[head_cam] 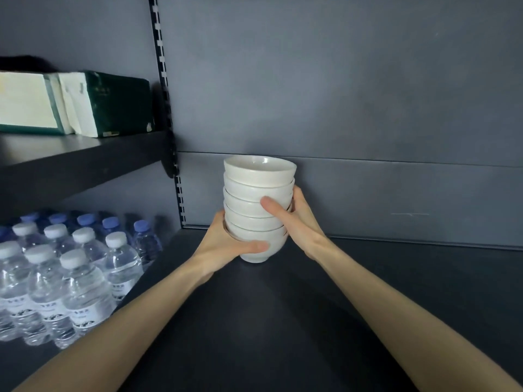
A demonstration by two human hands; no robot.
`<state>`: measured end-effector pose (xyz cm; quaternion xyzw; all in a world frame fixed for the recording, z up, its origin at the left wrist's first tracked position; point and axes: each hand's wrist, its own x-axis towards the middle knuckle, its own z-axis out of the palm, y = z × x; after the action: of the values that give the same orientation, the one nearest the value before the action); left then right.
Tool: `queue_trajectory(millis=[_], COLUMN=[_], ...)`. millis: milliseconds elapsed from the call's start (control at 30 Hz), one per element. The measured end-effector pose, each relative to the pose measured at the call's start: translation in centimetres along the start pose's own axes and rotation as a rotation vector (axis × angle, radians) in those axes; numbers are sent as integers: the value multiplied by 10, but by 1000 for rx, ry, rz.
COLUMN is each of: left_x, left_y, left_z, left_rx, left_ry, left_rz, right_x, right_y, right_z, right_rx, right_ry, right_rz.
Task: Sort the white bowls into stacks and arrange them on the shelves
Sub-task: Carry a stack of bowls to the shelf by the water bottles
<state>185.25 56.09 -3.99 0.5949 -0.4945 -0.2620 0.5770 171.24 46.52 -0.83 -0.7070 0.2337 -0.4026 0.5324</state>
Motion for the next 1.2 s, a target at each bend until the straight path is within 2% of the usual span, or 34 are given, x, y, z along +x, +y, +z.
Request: queue_trajectory(millis=[133, 367, 667, 800, 1200], left_x=[6, 21, 29, 28, 25], left_y=[-8, -21, -28, -26, -22], left_z=[-11, -23, -25, -25, -21], left_rx=[-32, -75, -86, -91, -90], left_ry=[-43, -90, -116, -117, -113], left_rz=[21, -40, -40, -47, 90], right_x=[4, 11, 12, 13, 14], right_y=[0, 2, -7, -8, -9], right_z=[12, 23, 17, 12, 8], right_rx=[-43, -58, -80, -97, -106], right_ry=[35, 51, -60, -34, -46], right_rz=[5, 12, 68, 68, 62])
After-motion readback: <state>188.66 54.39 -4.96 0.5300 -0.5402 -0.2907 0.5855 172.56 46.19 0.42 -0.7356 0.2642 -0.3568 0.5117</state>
